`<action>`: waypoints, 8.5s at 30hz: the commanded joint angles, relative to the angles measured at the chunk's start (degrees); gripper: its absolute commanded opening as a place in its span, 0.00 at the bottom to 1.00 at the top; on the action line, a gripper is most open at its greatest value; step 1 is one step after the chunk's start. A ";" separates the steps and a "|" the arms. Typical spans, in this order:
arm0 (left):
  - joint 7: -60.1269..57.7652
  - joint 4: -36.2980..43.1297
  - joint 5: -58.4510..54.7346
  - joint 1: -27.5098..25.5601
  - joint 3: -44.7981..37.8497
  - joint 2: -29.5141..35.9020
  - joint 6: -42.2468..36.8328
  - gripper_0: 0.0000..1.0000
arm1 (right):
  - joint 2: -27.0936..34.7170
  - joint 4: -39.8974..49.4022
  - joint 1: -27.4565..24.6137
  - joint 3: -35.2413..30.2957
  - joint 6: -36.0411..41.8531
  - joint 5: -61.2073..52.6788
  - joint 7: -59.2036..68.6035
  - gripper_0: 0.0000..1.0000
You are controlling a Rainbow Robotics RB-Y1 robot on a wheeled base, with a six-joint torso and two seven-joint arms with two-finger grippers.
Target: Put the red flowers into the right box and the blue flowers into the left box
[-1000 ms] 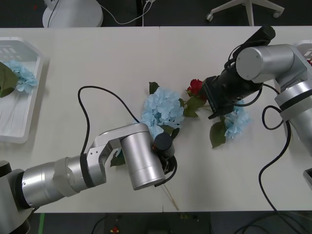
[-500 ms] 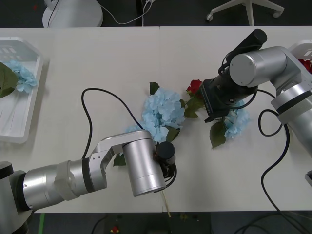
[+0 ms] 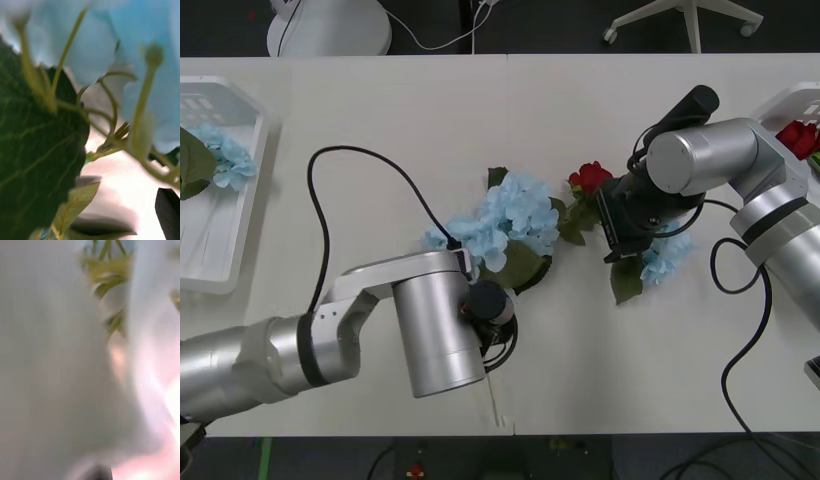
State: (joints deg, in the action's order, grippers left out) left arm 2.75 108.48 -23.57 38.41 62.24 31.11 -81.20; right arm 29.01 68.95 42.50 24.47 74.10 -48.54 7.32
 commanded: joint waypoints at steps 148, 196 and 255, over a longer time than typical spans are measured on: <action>120.74 -23.22 -88.23 -7.38 -57.05 11.17 15.64 0.00 | -10.20 4.35 23.86 1.90 -29.36 -50.43 -115.16 0.00; 123.11 -29.90 -82.96 -12.66 -70.06 25.14 14.14 0.00 | 8.00 4.35 23.42 1.90 -7.39 -42.69 -130.36 0.98; 93.23 -41.42 -5.44 -13.89 -63.47 25.94 10.36 0.00 | 17.66 15.60 2.50 23.87 -17.32 -5.86 -162.32 0.96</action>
State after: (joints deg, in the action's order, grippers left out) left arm 99.80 67.24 -29.75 25.24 -2.64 53.95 -71.51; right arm 48.96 86.03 42.48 46.80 57.24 -55.41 -154.96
